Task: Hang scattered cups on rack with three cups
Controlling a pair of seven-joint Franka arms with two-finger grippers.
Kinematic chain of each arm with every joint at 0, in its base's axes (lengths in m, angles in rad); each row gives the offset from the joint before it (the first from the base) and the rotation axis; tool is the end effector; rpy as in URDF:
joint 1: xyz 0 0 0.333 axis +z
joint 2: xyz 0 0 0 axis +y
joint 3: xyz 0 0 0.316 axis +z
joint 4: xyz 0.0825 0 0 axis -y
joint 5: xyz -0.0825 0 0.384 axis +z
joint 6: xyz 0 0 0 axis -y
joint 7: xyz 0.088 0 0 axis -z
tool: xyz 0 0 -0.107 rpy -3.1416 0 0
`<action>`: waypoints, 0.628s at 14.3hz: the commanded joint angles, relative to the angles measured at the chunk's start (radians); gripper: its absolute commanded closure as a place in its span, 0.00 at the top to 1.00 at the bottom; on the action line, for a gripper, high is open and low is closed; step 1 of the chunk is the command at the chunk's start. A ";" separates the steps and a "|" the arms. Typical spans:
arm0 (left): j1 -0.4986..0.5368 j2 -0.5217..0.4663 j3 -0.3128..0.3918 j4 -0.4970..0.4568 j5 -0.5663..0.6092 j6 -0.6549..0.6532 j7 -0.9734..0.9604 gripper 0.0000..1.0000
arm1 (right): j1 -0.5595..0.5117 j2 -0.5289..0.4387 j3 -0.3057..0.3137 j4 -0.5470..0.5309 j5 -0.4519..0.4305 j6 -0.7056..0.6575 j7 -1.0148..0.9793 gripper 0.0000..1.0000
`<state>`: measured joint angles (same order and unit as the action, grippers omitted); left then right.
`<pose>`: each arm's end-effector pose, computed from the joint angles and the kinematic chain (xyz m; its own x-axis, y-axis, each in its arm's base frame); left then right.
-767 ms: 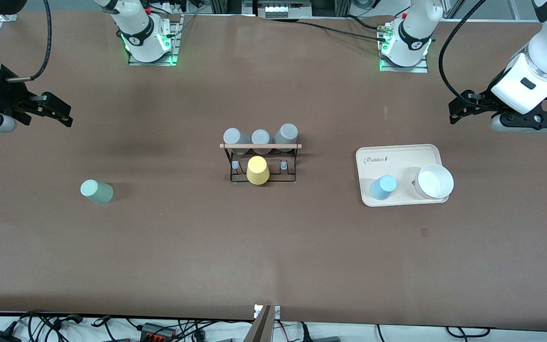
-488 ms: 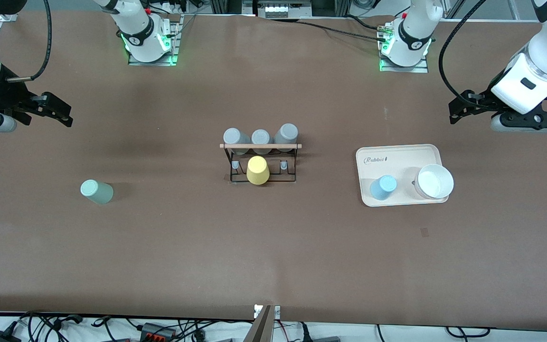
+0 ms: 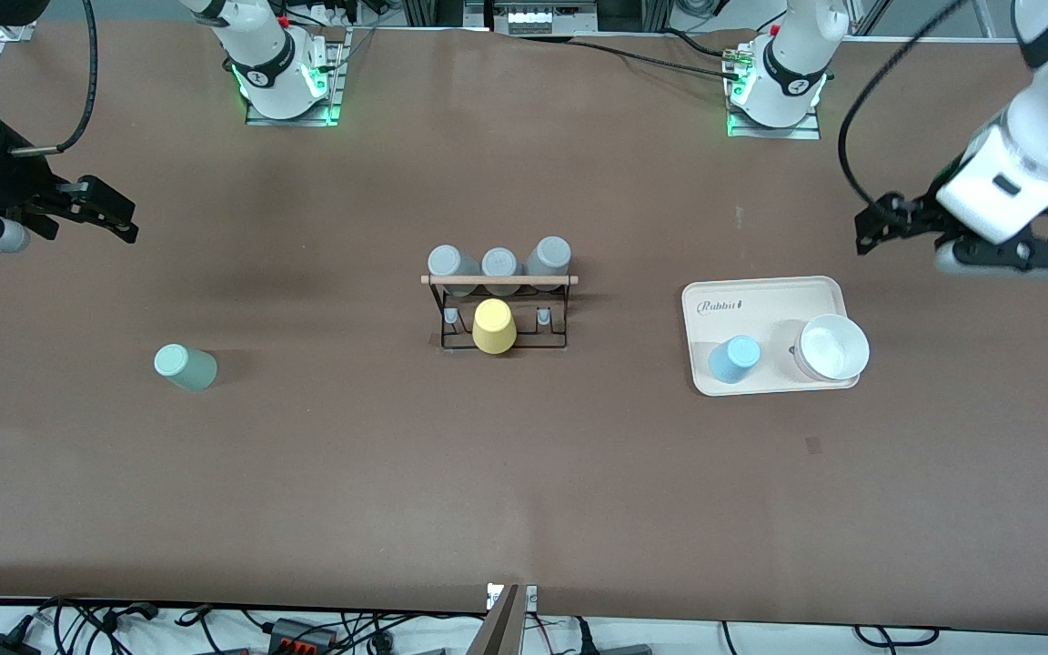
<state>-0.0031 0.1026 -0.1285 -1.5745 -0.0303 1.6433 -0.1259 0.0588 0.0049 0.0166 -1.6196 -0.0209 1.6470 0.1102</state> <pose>0.5841 -0.0768 0.5708 0.9993 -0.0033 -0.0382 -0.0018 -0.9992 0.0388 0.5609 0.0403 0.6054 0.9991 -0.0332 0.0246 -0.0337 -0.9993 0.0182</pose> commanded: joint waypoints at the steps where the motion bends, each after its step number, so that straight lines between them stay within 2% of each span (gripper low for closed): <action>1: -0.009 0.176 -0.014 0.105 -0.020 -0.010 0.008 1.00 | 0.003 -0.003 -0.001 0.009 -0.010 -0.009 0.008 1.00; 4: -0.023 0.333 -0.014 0.116 0.004 0.171 0.005 1.00 | -0.002 -0.003 -0.001 0.009 -0.008 -0.009 0.012 1.00; 6: -0.025 0.451 -0.014 0.116 0.038 0.228 0.002 1.00 | -0.001 -0.003 -0.001 0.009 -0.008 -0.010 0.012 1.00; 9: -0.041 0.509 -0.016 0.073 0.039 0.280 -0.018 1.00 | 0.001 -0.003 -0.001 0.007 -0.010 -0.009 0.014 1.00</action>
<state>-0.0312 0.5854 -0.1369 -1.5147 -0.0125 1.9220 -0.1271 0.0577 0.0049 0.0149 -1.6189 -0.0209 1.6463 0.1103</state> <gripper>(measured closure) 0.000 0.000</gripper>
